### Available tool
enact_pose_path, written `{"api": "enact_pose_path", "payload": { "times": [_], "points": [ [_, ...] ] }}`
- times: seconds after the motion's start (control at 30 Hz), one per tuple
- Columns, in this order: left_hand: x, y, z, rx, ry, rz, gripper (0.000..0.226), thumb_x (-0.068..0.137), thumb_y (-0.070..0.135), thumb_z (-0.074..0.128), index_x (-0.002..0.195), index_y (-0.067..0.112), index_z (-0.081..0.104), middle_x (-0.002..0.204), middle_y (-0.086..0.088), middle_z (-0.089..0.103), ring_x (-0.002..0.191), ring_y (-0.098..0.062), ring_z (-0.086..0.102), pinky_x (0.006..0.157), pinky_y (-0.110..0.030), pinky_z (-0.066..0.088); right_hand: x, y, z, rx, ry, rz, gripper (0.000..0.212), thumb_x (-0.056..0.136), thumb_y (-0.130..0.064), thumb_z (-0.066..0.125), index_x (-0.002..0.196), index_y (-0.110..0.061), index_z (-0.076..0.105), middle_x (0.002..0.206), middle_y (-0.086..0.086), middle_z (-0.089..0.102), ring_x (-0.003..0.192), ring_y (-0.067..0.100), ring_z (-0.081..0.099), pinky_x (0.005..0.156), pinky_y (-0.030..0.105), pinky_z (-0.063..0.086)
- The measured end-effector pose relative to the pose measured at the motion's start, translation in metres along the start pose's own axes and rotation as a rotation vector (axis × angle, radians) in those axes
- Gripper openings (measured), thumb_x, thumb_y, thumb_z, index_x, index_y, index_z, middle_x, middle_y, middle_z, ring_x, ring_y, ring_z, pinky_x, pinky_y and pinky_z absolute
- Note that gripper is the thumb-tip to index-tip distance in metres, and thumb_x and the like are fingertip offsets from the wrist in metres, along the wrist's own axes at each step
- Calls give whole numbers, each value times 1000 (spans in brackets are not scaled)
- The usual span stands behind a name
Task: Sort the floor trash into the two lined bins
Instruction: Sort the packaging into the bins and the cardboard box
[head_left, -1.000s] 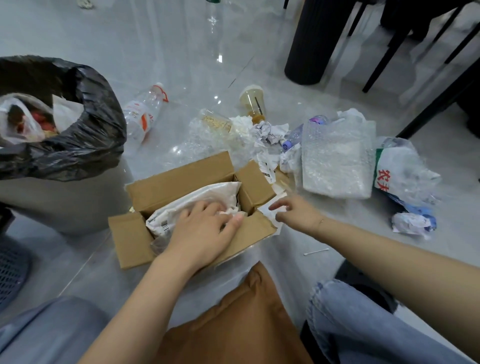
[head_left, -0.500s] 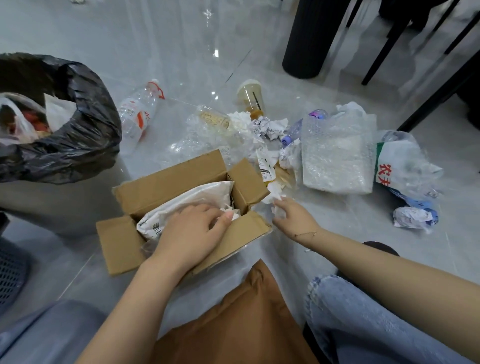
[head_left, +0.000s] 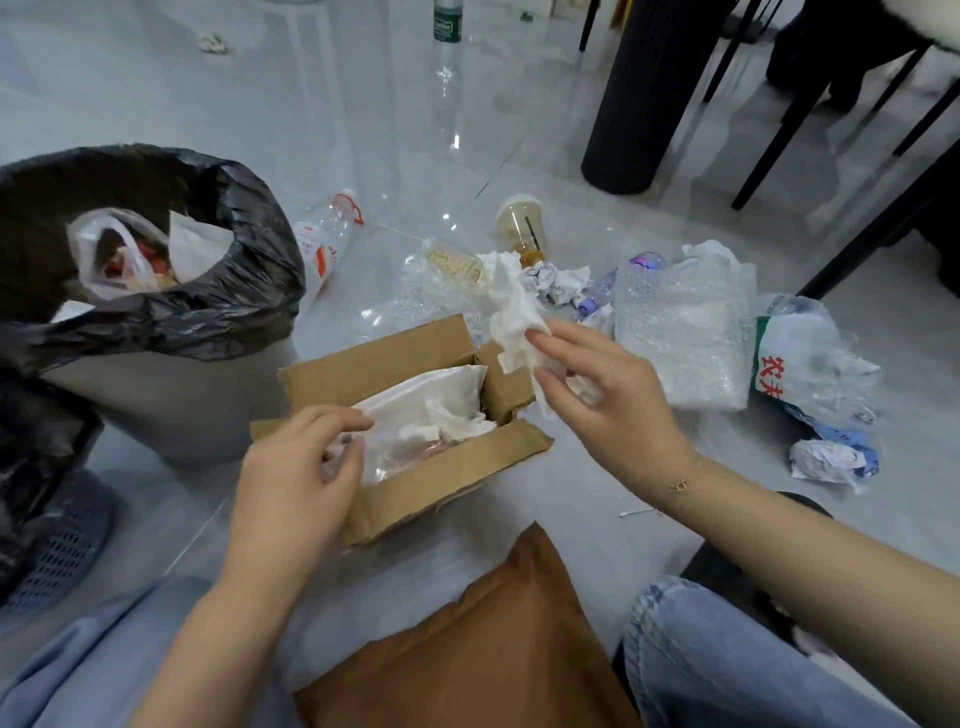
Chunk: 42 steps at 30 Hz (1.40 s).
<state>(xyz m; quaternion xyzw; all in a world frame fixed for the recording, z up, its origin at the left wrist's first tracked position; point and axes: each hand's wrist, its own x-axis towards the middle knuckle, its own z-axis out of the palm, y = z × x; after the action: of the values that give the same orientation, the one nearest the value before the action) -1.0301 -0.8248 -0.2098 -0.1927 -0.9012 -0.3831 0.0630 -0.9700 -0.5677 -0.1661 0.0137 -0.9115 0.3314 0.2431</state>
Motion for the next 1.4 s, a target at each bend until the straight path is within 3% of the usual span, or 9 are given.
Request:
{"api": "enact_pose_path", "payload": {
  "times": [0.1,0.3,0.47,0.67,0.83,1.0,1.13,1.27,1.4],
  "points": [
    [-7,-25,-9,89,115,-78,17,82,25,61,96,27,71,106,15,64,104,-18,56,91,-43,43,23,-20,15,-139,-237,-290,31,86,-12,60,115,-13,69,122,-2,66,108,15,63,88,33,54],
    [1,-42,5,-212,109,-292,24,83,18,71,107,19,69,127,1,57,122,-21,48,97,-11,25,45,-33,64,-267,-621,-507,30,69,1,58,88,-12,78,97,2,75,85,21,71,63,29,57],
    [3,-43,5,-383,120,-516,58,81,14,74,134,20,49,137,-1,46,127,-16,43,103,-22,31,42,-36,95,-202,-685,-366,26,81,3,56,93,-8,76,108,1,71,95,23,67,81,31,52],
    [0,-38,2,-660,77,-633,55,86,8,66,134,28,47,123,9,53,103,-4,56,84,-15,43,38,-43,120,-23,-889,-123,28,83,-3,54,96,-15,77,109,-5,72,100,8,62,91,18,43],
    [-1,-50,7,-706,77,-636,53,86,10,66,123,45,52,131,4,56,121,-15,53,105,-40,44,34,-46,130,-5,-1130,209,34,85,-34,44,84,-14,71,92,0,70,90,20,60,93,40,47],
    [-1,-49,11,-725,91,-647,57,84,13,62,124,50,50,135,3,54,125,-17,51,106,-45,42,36,-58,138,-35,-1322,522,34,96,-45,31,94,-24,58,109,-1,55,100,16,48,99,34,34],
    [0,-47,15,-765,107,-662,56,77,21,61,121,53,50,134,1,56,126,-18,51,107,-45,42,39,-69,148,-33,-1303,488,29,98,-34,29,76,-27,45,87,-3,51,81,11,45,81,28,34],
    [2,-47,16,-814,118,-668,55,73,25,61,117,57,51,132,-1,57,125,-19,52,106,-45,43,39,-74,136,-42,-1292,501,29,98,-40,31,93,-22,53,98,-1,52,86,15,45,81,30,30],
    [4,-47,17,-832,99,-635,56,81,13,63,123,48,51,132,0,56,123,-22,53,105,-47,43,22,-59,110,-217,-1106,30,44,99,-37,31,106,-9,63,107,7,65,94,21,57,88,37,44]
  ]
}}
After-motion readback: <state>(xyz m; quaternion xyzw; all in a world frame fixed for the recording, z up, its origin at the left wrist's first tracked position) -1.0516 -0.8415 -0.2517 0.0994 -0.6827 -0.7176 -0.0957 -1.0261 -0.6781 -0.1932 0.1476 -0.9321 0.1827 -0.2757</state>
